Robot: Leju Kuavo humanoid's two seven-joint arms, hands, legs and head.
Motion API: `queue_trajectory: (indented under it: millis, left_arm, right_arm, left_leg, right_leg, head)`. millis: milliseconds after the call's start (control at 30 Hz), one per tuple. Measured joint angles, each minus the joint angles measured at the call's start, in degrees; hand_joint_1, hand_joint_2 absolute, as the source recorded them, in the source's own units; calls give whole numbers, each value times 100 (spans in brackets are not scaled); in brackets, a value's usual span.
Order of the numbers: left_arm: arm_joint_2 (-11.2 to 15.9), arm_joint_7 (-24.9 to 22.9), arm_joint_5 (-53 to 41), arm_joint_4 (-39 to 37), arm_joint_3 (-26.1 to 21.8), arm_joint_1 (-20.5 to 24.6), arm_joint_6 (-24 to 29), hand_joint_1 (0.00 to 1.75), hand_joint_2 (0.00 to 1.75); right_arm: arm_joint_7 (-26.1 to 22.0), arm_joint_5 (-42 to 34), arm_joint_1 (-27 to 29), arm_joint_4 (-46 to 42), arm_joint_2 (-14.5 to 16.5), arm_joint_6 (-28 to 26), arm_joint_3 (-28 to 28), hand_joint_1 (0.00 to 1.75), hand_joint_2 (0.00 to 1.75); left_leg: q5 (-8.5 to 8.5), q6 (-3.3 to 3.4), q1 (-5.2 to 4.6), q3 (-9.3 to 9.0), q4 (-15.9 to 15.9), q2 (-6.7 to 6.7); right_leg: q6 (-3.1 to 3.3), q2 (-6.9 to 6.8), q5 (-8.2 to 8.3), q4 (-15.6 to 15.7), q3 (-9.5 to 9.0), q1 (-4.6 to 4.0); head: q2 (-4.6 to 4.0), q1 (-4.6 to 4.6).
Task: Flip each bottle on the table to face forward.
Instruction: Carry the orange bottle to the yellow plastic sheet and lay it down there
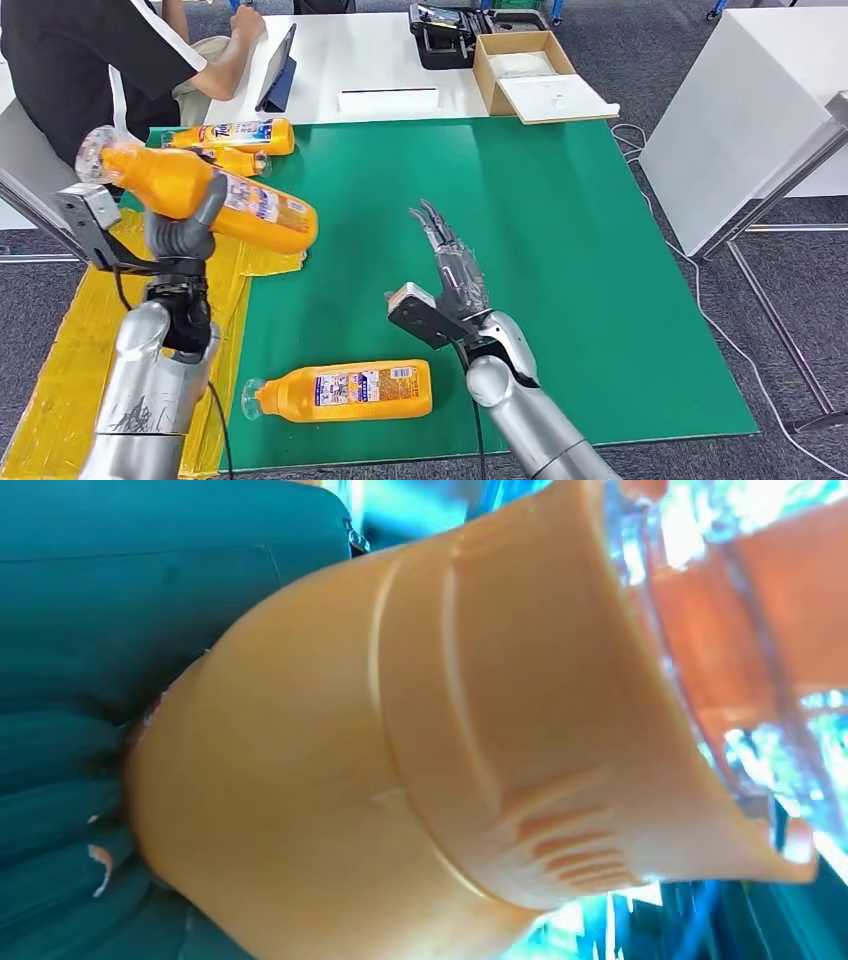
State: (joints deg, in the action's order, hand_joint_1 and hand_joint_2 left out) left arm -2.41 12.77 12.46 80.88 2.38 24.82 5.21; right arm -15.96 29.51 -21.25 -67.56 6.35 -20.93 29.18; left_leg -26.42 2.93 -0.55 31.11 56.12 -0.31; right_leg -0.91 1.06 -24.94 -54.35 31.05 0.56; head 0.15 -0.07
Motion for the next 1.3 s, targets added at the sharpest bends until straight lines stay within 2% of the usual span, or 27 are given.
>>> queue_trajectory:
  millis: [200, 433, 500, 600, 667, 767, 900, 1067, 1300]
  left_arm:
    - [454, 386, -1288, 37, -292, 99, 1072, 175, 175]
    - [640, 516, -2343, 22, -316, 96, 1747, 175, 175]
    - [678, 407, -3166, -31, -281, 100, 2166, 175, 175]
    - [787, 84, -4871, -263, -192, 125, 2841, 175, 175]
    - [850, -191, -6072, -502, -114, 143, 3093, 175, 175]
    - [894, -789, -7841, -971, 55, 178, 2941, 175, 175]
    - [879, -1342, -8960, -1714, 301, 277, 2550, 175, 175]
    - [799, -1622, -9410, -2421, 455, 332, 2462, 175, 175]
    - [696, -1745, -9486, -2859, 425, 349, 2253, 175, 175]
  right_arm:
    - [98, -145, 551, -1309, -449, 94, -236, 0, 175]
    - [119, -199, 957, -2182, -671, 165, -431, 0, 175]
    - [118, -200, 1040, -2344, -696, 159, -477, 0, 175]
    - [116, -219, 1149, -2583, -737, 142, -562, 0, 175]
    - [116, -239, 1181, -2696, -764, 126, -616, 0, 175]
    - [115, -252, 1203, -2784, -785, 107, -680, 0, 175]
    - [141, -264, 1165, -2800, -785, 156, -693, 0, 175]
    - [227, -237, 1072, -2800, -769, 197, -693, 0, 175]
    - [336, -129, 1069, -2807, -754, 271, -693, 0, 175]
  left_leg:
    - [0, 0, -1, 0, 0, 2]
    - [0, 0, -3, 3, 0, 2]
    - [0, 0, -4, 2, 0, 2]
    - [0, 0, -5, 0, 0, 2]
    - [0, 0, -4, -3, 0, 2]
    - [0, 0, -4, -6, 0, 1]
    - [0, 0, -3, -6, 0, 5]
    - [0, 0, -2, -6, 0, 6]
    - [0, 0, -1, -4, 0, 6]
  right_leg:
    - [0, 0, 0, 0, 0, 0]
    - [0, 1, 0, 1, 0, 0]
    - [0, 1, 0, 1, 0, 0]
    - [0, 0, 0, 2, 0, 1]
    - [0, 1, 0, 2, 0, 1]
    - [0, 0, 0, 3, 0, 2]
    - [0, 5, 1, 2, -1, 2]
    - [1, 4, 1, 1, 0, 2]
    - [1, 4, 0, 1, 1, 1]
  head:
    - [0, -1]
    - [0, 0]
    - [0, 1]
    - [0, 1]
    - [0, 0]
    - [0, 0]
    - [0, 0]
    - [0, 1]
    - [0, 1]
